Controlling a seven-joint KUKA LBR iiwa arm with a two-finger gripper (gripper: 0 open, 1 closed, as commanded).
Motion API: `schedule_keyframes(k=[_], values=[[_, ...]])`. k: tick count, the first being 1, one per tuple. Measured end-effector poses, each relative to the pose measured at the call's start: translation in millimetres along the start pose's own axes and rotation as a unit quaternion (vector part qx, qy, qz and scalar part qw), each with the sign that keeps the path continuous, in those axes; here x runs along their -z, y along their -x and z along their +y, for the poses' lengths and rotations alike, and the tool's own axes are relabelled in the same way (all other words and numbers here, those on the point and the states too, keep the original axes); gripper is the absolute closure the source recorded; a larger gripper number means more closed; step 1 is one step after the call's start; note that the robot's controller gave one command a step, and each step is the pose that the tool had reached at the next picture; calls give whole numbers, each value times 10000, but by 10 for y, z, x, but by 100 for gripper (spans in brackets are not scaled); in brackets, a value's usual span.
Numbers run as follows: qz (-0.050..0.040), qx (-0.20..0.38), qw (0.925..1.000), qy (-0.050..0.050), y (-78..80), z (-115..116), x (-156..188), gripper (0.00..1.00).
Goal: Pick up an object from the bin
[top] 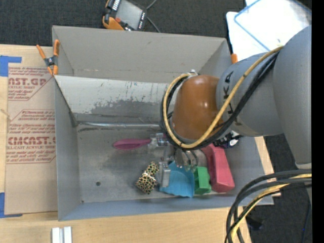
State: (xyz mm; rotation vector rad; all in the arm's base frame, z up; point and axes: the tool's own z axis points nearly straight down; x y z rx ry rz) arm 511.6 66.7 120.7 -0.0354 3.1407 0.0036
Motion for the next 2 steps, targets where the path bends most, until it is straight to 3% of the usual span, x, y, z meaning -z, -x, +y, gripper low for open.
schedule_keyframes(k=[1,2], values=[[-16,95,10000,-4,-284,-472,-116,0],[-47,-345,9994,28,-193,508,-197,0]])
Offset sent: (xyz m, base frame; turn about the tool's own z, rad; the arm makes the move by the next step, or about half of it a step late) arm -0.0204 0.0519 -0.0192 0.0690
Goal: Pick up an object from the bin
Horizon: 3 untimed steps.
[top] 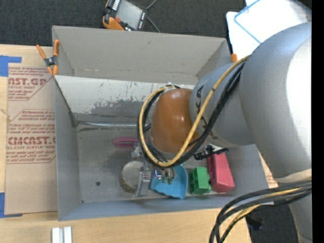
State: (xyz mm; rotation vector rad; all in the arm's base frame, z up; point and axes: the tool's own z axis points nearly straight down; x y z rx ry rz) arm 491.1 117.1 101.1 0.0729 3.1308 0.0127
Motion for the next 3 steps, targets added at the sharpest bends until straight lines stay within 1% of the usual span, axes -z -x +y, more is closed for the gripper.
schedule_keyframes(k=[1,2,3], values=[[70,187,9998,3,-67,-90,218,0],[64,-292,9996,6,247,228,-139,0],[16,-82,10000,-7,47,-105,-248,100]])
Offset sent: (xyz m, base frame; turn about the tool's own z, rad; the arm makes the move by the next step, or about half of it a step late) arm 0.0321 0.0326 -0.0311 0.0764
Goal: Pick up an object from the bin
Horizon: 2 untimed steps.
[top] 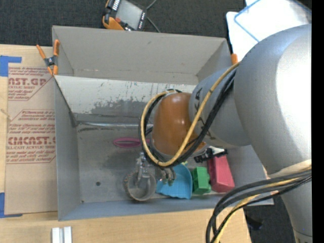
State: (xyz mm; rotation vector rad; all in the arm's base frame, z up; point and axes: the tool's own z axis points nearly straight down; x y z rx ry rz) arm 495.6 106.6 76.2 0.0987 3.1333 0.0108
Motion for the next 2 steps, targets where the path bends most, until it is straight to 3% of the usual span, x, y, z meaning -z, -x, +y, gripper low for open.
schedule_keyframes(k=[2], values=[[0,0,10000,2,0,0,0,100]])
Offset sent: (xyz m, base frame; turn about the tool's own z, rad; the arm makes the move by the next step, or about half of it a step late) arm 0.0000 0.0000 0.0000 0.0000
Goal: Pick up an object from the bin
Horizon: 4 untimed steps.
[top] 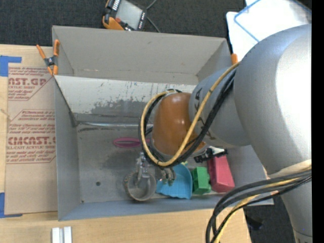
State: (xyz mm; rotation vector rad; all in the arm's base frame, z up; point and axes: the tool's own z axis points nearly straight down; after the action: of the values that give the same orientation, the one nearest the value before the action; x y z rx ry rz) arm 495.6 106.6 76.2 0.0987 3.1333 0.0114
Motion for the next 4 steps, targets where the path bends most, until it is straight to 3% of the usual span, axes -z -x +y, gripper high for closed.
schedule_keyframes(k=[4], values=[[1,-1,10000,2,0,0,0,100]])
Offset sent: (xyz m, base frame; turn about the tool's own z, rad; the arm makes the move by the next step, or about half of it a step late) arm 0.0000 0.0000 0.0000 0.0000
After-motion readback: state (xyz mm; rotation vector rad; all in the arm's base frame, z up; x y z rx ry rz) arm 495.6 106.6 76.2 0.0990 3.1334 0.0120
